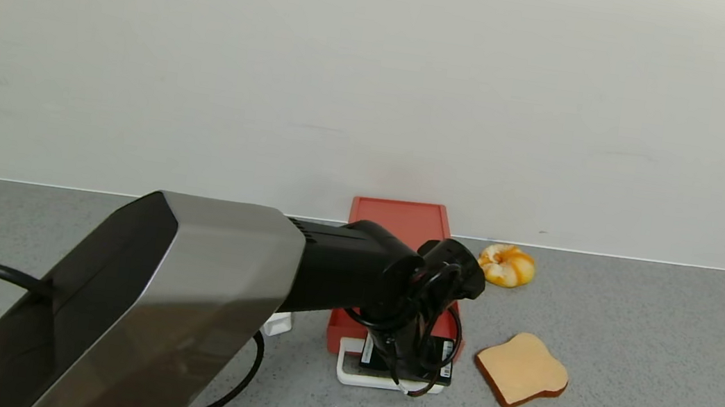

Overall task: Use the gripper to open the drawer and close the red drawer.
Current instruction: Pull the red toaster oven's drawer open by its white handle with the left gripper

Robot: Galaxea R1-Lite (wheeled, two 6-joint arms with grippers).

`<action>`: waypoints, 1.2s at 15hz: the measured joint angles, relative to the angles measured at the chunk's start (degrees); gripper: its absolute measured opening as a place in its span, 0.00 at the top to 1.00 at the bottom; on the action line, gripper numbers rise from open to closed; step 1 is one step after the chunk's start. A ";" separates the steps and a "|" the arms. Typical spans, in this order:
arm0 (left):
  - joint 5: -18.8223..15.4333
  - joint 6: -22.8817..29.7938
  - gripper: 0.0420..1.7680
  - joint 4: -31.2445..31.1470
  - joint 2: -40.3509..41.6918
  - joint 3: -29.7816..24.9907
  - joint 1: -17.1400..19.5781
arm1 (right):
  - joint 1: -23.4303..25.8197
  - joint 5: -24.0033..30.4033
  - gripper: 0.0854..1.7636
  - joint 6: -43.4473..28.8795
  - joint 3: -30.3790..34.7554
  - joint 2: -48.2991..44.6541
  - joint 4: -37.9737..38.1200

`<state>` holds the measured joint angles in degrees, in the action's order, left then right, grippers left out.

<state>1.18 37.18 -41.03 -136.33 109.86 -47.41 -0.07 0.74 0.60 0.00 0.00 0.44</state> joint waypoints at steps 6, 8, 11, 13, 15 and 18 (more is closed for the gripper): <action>-0.02 1.66 0.96 -1.07 0.83 -1.62 -0.63 | 0.00 0.02 0.03 -0.02 0.00 0.00 -0.02; 0.07 1.62 0.96 -2.62 1.02 -1.46 -0.83 | 0.00 0.00 0.03 0.00 0.00 0.00 -0.02; -0.09 3.36 0.96 -3.45 1.44 -1.73 -1.51 | 0.00 0.05 0.03 -0.02 0.00 0.00 0.00; -0.33 3.74 0.96 -3.91 1.44 -1.76 -1.93 | 0.00 0.02 0.03 -0.02 0.00 0.00 -0.04; -0.20 4.05 0.96 -3.72 1.43 -1.68 -2.23 | 0.00 0.02 0.03 -0.02 0.00 0.00 0.00; -0.06 5.51 0.96 -3.47 1.43 -1.68 -2.54 | 0.00 0.00 0.03 -0.02 0.00 0.00 0.00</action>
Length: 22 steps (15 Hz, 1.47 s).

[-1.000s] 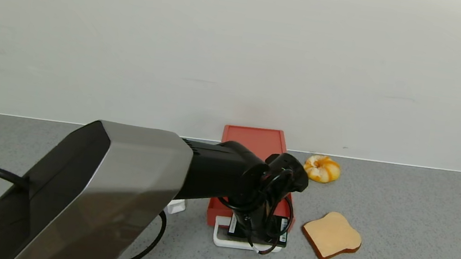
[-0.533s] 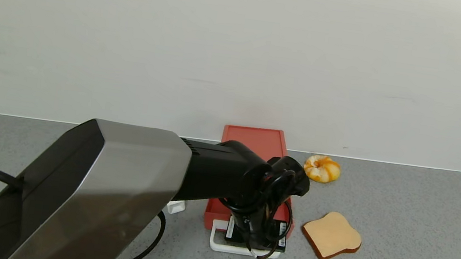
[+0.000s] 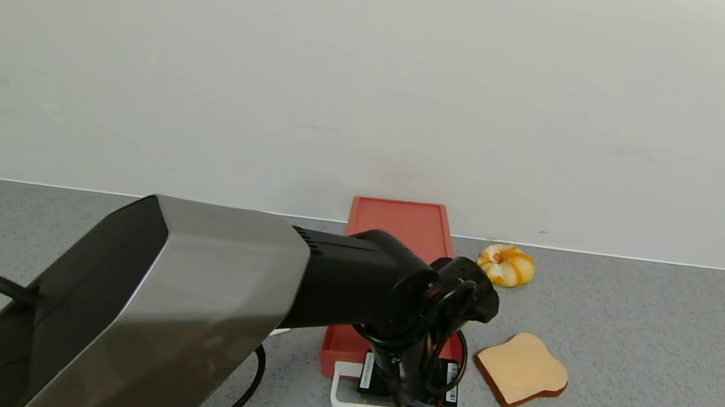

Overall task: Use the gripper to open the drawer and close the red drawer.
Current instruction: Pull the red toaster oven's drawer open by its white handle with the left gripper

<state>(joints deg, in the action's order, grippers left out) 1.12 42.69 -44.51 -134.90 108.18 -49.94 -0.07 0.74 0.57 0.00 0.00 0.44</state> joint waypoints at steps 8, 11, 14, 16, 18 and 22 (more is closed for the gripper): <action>0.04 1.40 0.96 -1.46 0.04 -0.18 -1.05 | 0.00 0.00 0.03 0.02 0.00 0.00 0.00; 0.13 2.06 0.96 -1.44 0.04 -0.22 -1.57 | 0.00 0.00 0.03 0.00 0.00 0.00 0.00; 0.06 2.23 0.96 -2.15 0.12 -0.27 -2.04 | 0.00 0.02 0.03 0.00 0.00 0.00 0.00; 0.11 2.76 0.96 -3.17 0.12 -0.24 -2.40 | 0.00 0.02 0.03 0.00 0.00 0.00 0.00; 0.13 2.82 0.96 -3.23 0.17 -0.22 -2.65 | 0.00 0.02 0.03 0.02 0.00 0.00 0.00; 0.09 3.50 0.96 -3.39 0.26 -0.22 -2.94 | 0.00 0.00 0.03 0.02 0.00 0.00 0.00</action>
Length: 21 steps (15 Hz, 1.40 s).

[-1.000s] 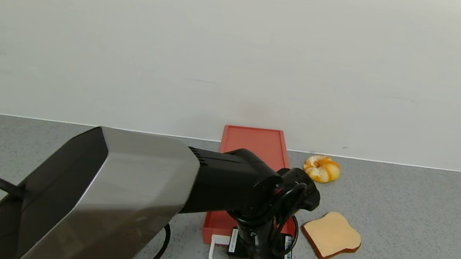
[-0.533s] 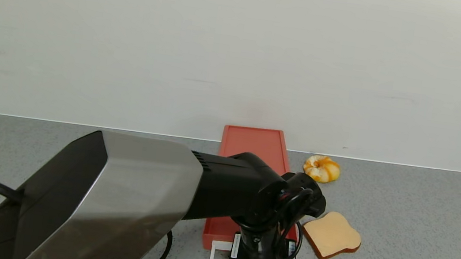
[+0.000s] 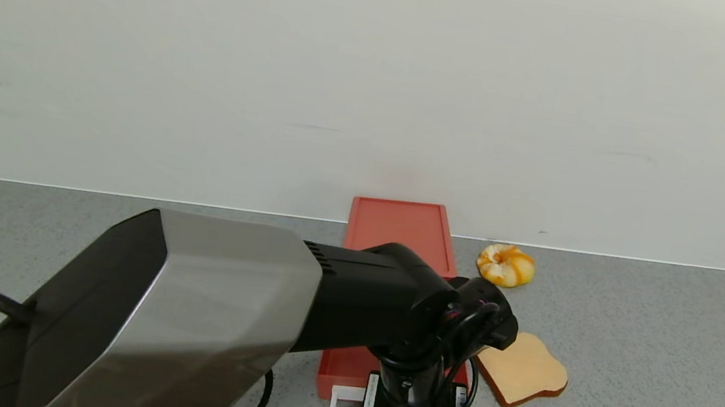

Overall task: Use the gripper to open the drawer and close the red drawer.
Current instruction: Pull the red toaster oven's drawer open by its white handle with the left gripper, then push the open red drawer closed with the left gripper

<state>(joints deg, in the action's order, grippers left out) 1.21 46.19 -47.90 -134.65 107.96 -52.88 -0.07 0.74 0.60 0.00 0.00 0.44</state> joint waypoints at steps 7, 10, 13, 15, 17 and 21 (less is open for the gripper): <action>0.09 0.09 0.96 -0.12 1.12 0.56 -0.59 | 0.00 0.00 0.03 -0.02 0.00 0.00 0.00; 0.20 -0.20 0.96 -0.80 2.62 0.85 -0.28 | 0.00 0.00 0.03 0.00 0.00 0.00 0.00; -0.02 -2.50 0.96 -3.34 5.05 1.13 -0.09 | 0.00 0.02 0.03 0.00 0.00 0.00 0.00; -0.09 -5.42 0.96 -3.93 7.44 1.16 0.22 | 0.00 0.02 0.03 0.00 0.00 0.00 -0.02; -0.20 -10.01 0.96 -4.08 10.31 0.65 0.66 | 0.00 0.02 0.03 -0.02 0.00 0.00 0.00; -1.05 -15.80 0.96 -3.95 15.76 -0.85 2.83 | 0.00 0.02 0.03 -0.02 0.00 0.00 0.00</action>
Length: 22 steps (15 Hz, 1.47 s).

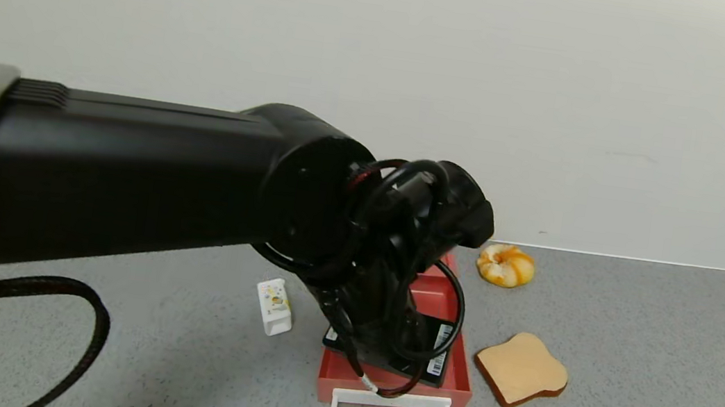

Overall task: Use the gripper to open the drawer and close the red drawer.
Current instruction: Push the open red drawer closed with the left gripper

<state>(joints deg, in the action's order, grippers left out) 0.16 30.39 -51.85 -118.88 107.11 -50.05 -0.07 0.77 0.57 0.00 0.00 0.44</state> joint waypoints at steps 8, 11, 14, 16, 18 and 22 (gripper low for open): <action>-9.61 -14.71 0.96 17.02 11.78 -17.05 7.45 | 0.00 -0.02 0.03 0.00 0.00 0.00 0.00; -13.14 -22.21 0.96 25.81 15.80 -25.77 10.62 | 0.00 -0.02 0.03 0.02 0.00 0.00 0.00; -17.25 -30.15 0.96 34.44 19.35 -34.47 14.29 | 0.00 0.00 0.03 0.00 0.00 0.00 0.00; -19.75 -34.77 0.96 38.57 21.28 -39.03 16.30 | 0.00 0.00 0.03 0.00 0.00 0.00 0.00; -20.86 -35.82 0.96 40.22 22.63 -41.27 17.23 | 0.00 -0.02 0.03 0.02 0.00 0.00 0.00; -21.21 -36.64 0.96 40.41 23.52 -42.45 17.51 | 0.00 -0.02 0.03 0.02 0.00 0.00 -0.02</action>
<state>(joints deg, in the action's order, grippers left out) -21.05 -6.25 -11.43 -95.37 64.66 -32.55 -0.07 0.74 0.60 0.00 0.00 0.41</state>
